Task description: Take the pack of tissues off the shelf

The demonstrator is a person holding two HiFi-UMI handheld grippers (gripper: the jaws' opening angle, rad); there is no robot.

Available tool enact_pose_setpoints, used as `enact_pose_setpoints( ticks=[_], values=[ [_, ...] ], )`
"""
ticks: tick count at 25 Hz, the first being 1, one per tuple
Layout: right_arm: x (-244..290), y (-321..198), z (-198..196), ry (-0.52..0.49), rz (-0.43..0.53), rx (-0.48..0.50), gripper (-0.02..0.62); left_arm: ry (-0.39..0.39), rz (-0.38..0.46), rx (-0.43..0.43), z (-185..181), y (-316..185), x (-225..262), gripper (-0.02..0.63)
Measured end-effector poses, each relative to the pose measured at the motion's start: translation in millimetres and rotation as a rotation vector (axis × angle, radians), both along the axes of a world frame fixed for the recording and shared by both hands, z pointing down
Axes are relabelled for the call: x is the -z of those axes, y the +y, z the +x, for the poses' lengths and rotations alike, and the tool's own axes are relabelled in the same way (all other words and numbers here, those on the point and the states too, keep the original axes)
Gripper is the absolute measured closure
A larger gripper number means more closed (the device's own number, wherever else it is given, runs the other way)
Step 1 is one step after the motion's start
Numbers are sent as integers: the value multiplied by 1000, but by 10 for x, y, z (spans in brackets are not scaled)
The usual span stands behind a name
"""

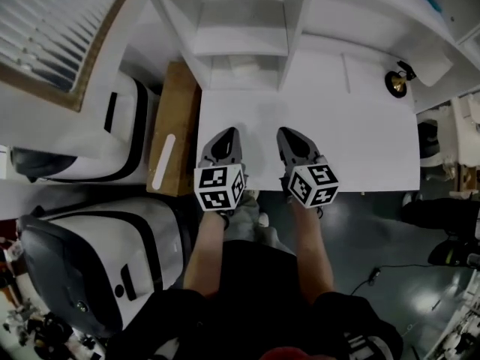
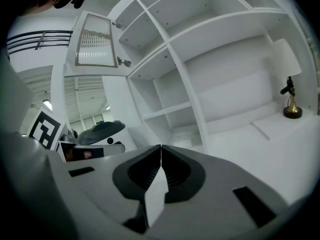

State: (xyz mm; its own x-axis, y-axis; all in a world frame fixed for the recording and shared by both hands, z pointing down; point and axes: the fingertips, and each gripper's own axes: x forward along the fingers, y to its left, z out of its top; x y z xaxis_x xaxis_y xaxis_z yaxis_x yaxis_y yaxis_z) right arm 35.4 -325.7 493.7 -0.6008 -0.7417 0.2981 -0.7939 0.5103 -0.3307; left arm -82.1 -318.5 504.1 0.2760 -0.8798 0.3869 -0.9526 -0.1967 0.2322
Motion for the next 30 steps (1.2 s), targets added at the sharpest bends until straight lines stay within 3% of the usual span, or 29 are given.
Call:
enact_pose_setpoints(
  ticks=[10,18,30],
  values=[
    [-236,-508,-330,27,-23,73,575,-4,-19,-11,-76,-707,-368,595],
    [-453,-737,-362,61,-62,69,575,-6,-47,-42,-85,-1105,-718,595],
    [-605,-921,-437,80,-83,75,575,-73,-65,-67,-235,-1706,-1118,592]
  ],
)
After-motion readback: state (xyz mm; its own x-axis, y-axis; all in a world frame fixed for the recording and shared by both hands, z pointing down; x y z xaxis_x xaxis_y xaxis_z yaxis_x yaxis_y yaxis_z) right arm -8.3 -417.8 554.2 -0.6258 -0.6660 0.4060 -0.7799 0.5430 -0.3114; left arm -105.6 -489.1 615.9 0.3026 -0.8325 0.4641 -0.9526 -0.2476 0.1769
